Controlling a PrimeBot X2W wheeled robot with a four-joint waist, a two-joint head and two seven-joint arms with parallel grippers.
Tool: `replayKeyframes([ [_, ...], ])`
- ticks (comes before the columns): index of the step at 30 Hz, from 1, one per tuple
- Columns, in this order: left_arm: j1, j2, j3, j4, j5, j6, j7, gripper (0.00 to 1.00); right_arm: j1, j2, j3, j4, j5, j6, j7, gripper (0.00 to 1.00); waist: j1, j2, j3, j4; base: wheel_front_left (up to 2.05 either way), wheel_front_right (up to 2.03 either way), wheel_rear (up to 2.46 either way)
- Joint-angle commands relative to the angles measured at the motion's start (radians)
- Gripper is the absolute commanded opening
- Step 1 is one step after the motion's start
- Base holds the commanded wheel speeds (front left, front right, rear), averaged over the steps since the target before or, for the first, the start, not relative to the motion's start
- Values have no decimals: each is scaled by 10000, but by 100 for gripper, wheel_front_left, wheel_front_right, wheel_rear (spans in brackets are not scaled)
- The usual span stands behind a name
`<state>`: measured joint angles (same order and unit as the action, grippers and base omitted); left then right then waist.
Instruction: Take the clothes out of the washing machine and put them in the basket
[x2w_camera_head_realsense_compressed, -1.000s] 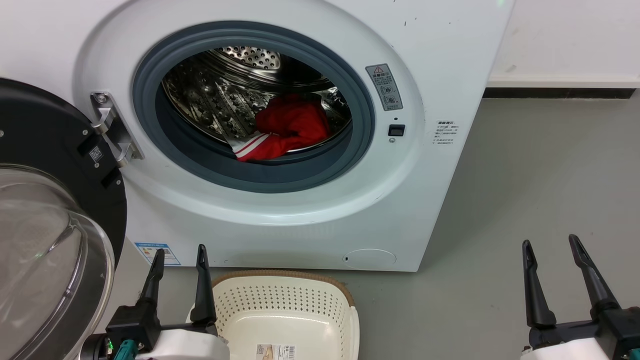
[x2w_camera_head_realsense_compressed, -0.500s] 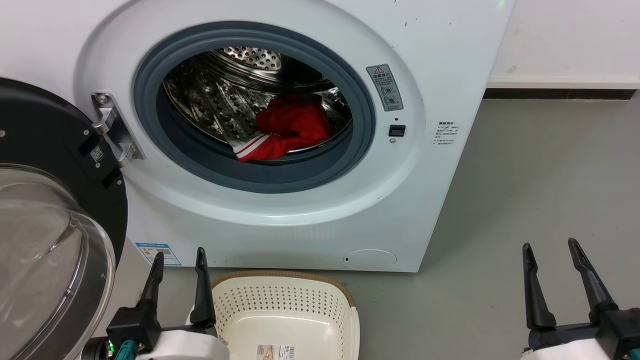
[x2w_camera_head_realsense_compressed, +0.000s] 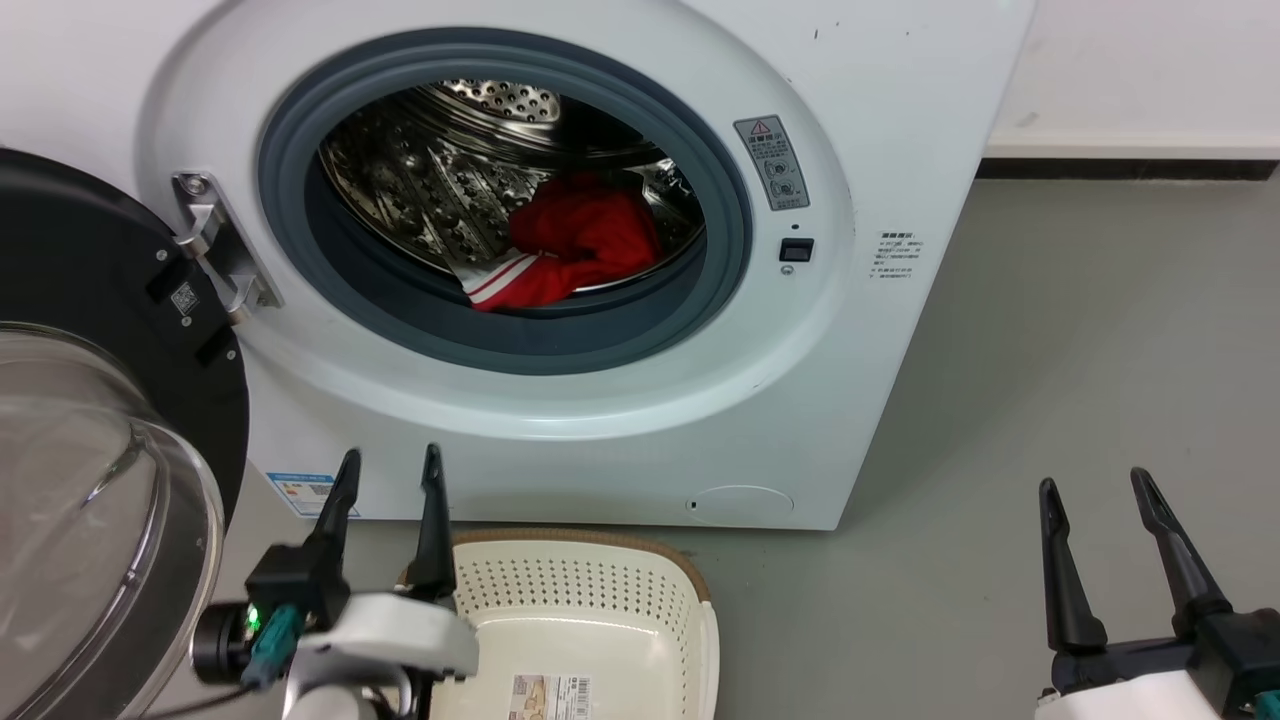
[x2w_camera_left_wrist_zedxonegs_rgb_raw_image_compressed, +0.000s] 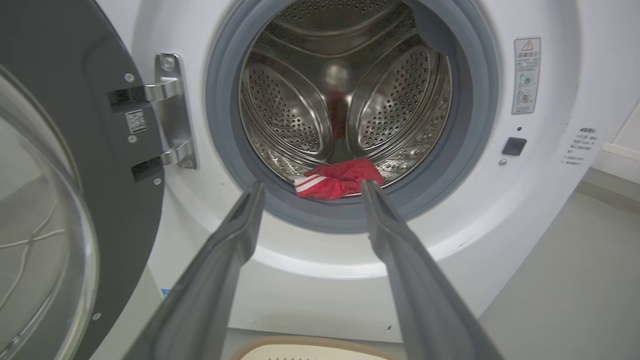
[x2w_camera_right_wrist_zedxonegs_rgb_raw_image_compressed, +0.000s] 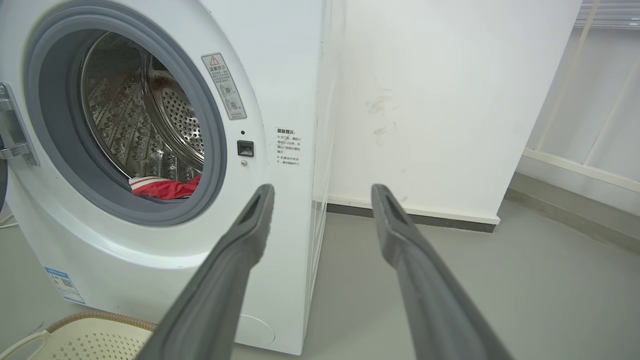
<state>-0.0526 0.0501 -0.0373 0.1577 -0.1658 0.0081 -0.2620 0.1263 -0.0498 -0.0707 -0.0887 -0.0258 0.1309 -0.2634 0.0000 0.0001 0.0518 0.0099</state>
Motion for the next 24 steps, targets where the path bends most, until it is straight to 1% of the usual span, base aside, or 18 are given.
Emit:
replayKeyframes([
  [1,-549,2,-62,387,4,-146,-38,100,-171,-8,40,-33,6,-3,-21,100,0,-1,125,-68,0,0,0],
  [5,-1781,32,-23,1423,310,-454,-36,100,-338,-8,136,-62,-49,-3,-21,100,0,-1,464,-278,0,0,0],
  [9,-3331,326,0,2664,630,-634,-38,100,-555,-7,209,-88,-49,-5,-21,100,0,-1,916,-542,0,0,0],
  [15,-5974,937,-267,5146,957,-908,22,100,-958,-5,325,-104,-2,-5,-21,100,0,-1,1782,-1015,0,0,0],
  [20,-8003,1329,-603,6831,1053,-1138,747,100,-1391,-1,372,-129,164,-5,-21,100,0,-1,2579,-1367,0,0,0],
  [22,-8726,1369,-725,7409,913,-1237,1195,100,-1563,-1,369,-115,238,-5,-21,100,0,-1,2887,-1483,0,0,0],
  [24,-9375,1548,-959,7947,942,-1305,1730,100,-1751,4,416,-120,321,-5,-21,100,0,-1,3186,-1619,0,0,0],
])
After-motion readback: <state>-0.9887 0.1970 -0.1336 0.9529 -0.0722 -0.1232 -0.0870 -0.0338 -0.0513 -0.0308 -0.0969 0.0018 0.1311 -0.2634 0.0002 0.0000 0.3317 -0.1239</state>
